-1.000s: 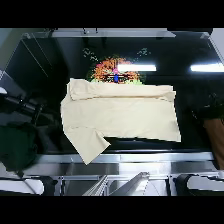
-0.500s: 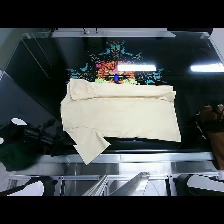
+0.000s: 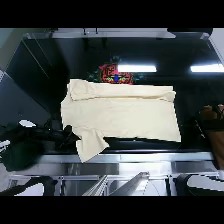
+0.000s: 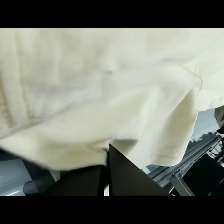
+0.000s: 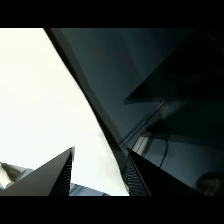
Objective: Fold the shirts.
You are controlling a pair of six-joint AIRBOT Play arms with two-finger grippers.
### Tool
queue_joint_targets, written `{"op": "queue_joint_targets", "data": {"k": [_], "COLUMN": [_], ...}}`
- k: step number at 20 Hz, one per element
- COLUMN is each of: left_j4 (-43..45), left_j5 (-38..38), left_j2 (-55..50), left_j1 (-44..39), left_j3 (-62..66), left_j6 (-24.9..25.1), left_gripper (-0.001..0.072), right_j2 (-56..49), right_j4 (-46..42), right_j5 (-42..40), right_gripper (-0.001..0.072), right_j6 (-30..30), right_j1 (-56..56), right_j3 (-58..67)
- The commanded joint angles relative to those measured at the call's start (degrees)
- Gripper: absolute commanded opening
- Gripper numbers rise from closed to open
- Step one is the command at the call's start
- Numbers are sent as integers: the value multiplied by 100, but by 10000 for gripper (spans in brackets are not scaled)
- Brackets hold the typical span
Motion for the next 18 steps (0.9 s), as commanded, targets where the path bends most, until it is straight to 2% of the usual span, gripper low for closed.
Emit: {"op": "queue_joint_targets", "data": {"k": [1, 6, 9, 10, 11, 12, 13, 16, 18], "left_j4": [-35, -39, -39, -50, -46, -44, -42, -28, -35], "left_j5": [284, 136, 94, 79, 37, -107, -398, -1639, -1805], "left_j2": [-4, -4, -4, -4, -4, -4, -2, 116, 348], "left_j1": [-136, -136, -136, -136, -131, -131, -129, 120, 542], "left_j3": [-15, -13, -13, -9, 24, 136, 341, 1408, 2175], "left_j6": [186, 208, 232, 236, 247, 280, 343, 439, 402], "left_gripper": [24, 24, 24, 24, 24, 24, 24, 22, 22], "right_j2": [2, -2, -20, -24, -24, -22, -17, -15, -24], "right_j4": [-101, -48, 382, 765, 1167, 1502, 1731, 1847, 1856], "right_j5": [109, -197, -234, -240, -258, -249, -155, 302, 280], "right_gripper": [390, 390, 382, 343, 223, 66, 18, 17, 18], "right_j6": [0, -2, -212, -433, -647, -756, -785, -708, -487], "right_j1": [0, 4, 120, 214, 306, 385, 420, 413, 439], "right_j3": [-55, -981, -1091, -1091, -1080, -1034, -940, -260, 256]}}
